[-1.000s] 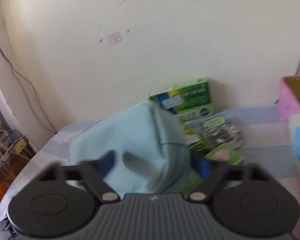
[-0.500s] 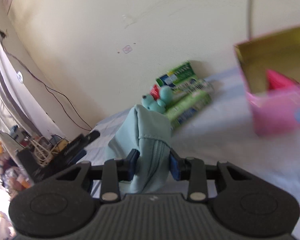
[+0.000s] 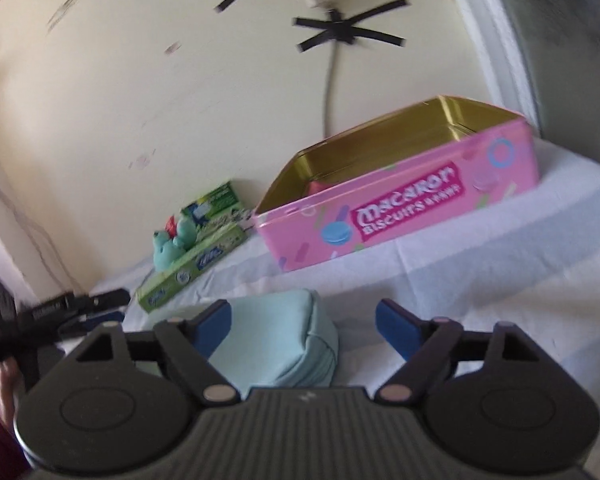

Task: Organize objects

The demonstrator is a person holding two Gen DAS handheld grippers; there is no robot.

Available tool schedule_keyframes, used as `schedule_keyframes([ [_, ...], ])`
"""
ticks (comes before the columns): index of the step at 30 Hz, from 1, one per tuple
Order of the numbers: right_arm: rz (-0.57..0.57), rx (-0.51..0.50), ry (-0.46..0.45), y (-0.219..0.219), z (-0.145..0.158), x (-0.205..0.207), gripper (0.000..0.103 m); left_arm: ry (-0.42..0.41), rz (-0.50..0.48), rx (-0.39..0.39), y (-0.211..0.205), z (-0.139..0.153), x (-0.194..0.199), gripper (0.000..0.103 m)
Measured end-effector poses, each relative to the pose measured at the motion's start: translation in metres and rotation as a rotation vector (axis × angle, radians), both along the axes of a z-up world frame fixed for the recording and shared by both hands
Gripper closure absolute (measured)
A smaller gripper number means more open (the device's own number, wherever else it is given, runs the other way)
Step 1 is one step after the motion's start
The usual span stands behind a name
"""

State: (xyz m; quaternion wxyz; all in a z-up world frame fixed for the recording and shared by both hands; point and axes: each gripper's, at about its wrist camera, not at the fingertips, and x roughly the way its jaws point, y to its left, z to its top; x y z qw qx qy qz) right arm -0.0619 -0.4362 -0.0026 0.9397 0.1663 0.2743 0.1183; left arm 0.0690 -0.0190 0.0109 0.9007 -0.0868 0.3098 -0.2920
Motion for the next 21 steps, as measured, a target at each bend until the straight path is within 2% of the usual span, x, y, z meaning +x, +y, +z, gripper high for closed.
schedule_keyframes([
  [5,0.074,-0.060,0.070,0.017,-0.023,0.015,0.020,0.078,0.002,0.151,-0.020,-0.021,0.007,0.011],
  [6,0.104,-0.041,0.091,0.018,-0.030,0.017,0.031,0.054,0.002,0.168,-0.024,-0.024,0.004,0.013],
  [7,0.101,-0.043,0.058,0.020,-0.032,0.013,0.035,0.034,-0.029,0.184,-0.030,-0.023,-0.001,0.019],
  [8,0.110,-0.061,0.041,0.023,-0.033,0.008,0.036,0.039,-0.071,0.172,-0.034,-0.021,-0.003,0.032],
  [10,0.098,-0.068,0.010,0.020,-0.031,0.008,0.049,0.039,-0.070,0.167,-0.043,-0.011,-0.004,0.032],
  [13,0.052,-0.012,-0.068,-0.001,-0.014,0.013,0.056,-0.052,-0.079,0.122,-0.056,0.022,-0.002,0.032],
  [17,-0.012,0.006,-0.245,-0.031,0.027,0.024,0.057,-0.218,-0.095,0.082,-0.093,0.067,0.007,0.032],
  [19,-0.069,0.010,-0.291,-0.045,0.039,0.038,0.057,-0.291,-0.100,0.087,-0.122,0.080,0.018,0.031],
  [21,-0.122,0.012,-0.322,-0.059,0.045,0.056,0.056,-0.327,-0.096,0.094,-0.150,0.083,0.037,0.031],
])
